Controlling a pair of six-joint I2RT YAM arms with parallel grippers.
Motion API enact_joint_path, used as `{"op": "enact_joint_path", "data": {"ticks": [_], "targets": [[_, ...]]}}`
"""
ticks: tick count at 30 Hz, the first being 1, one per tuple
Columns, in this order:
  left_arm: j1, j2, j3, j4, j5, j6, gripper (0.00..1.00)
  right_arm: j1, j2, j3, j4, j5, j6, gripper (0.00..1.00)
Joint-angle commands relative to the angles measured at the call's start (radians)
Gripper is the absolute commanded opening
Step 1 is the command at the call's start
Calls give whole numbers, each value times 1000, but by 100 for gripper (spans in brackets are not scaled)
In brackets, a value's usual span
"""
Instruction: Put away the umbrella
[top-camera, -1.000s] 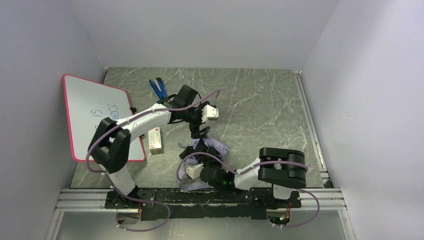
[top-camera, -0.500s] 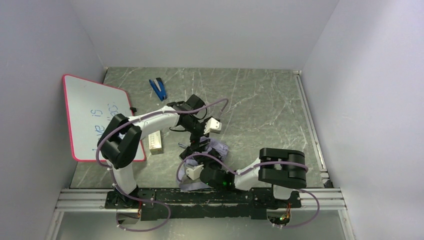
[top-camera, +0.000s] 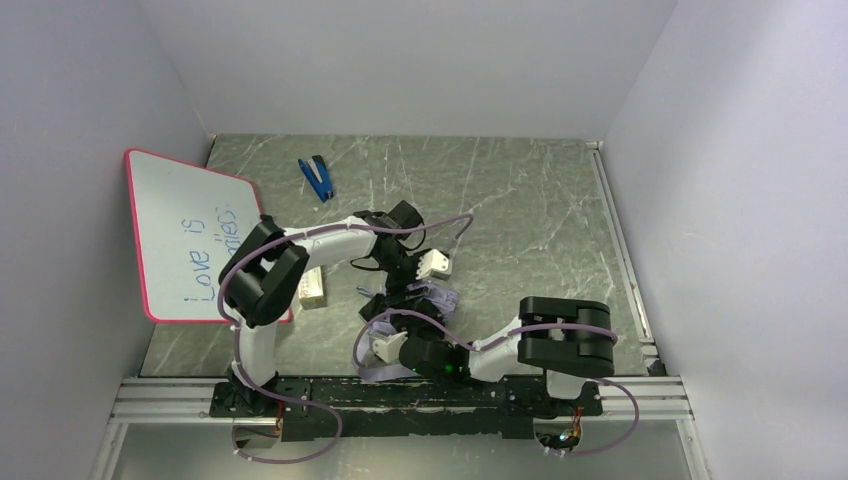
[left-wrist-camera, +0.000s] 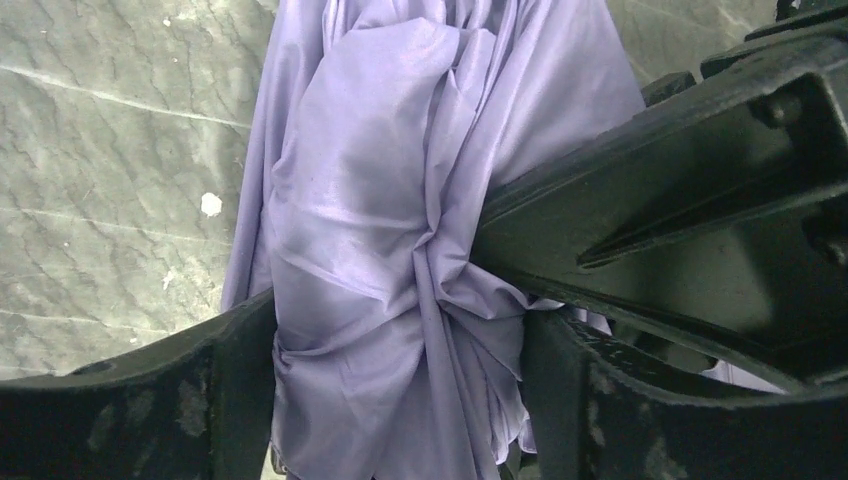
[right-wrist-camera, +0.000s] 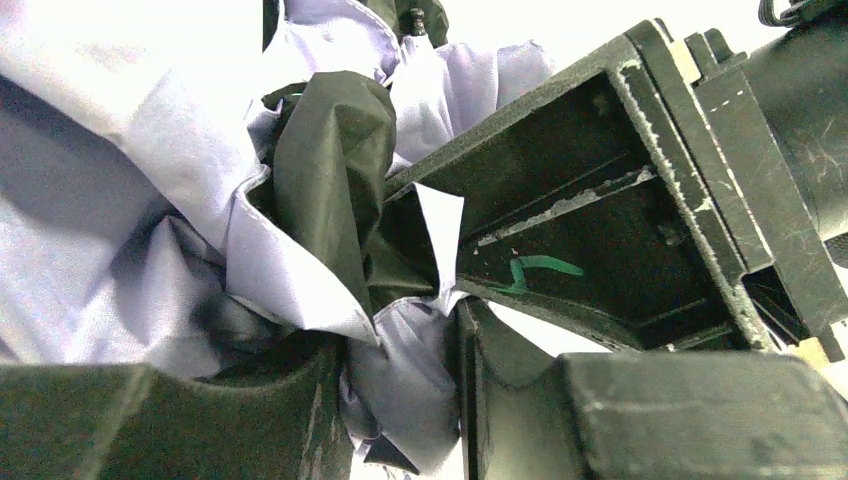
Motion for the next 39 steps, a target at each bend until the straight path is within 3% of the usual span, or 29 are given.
{"op": "enact_joint_path", "data": {"ticks": [1,4,8,13,18,22,24,28,32,39], "targets": [[-36,91,-17,-55,-104,8,75,10,-1,-35,-144,-40,72,14],[-38,98,-33,-46,-123,1,64,10,-20,-29,-150,-33,79,14],[-41,78,-53,-31,-139,-6,57,10,-58,-20,-163,-26,74,15],[-41,75,-48,-38,-146,-18,40,10,-129,-16,-187,-16,78,24],[-41,81,-44,-43,-166,-18,26,10,-257,-13,-271,-36,117,54],[-41,80,-40,-37,-203,-14,15,12,-413,-3,-407,-69,180,69],[-38,80,-35,-32,-228,-12,6,13,-503,11,-522,-114,227,71],[-35,81,-16,-10,-255,-15,5,15,-691,40,-683,-218,361,71],[-29,77,-9,65,-296,-47,5,14,-891,40,-710,-285,509,71],[1,73,-6,231,-364,-113,5,12,-1122,37,-688,-151,815,72]]}}
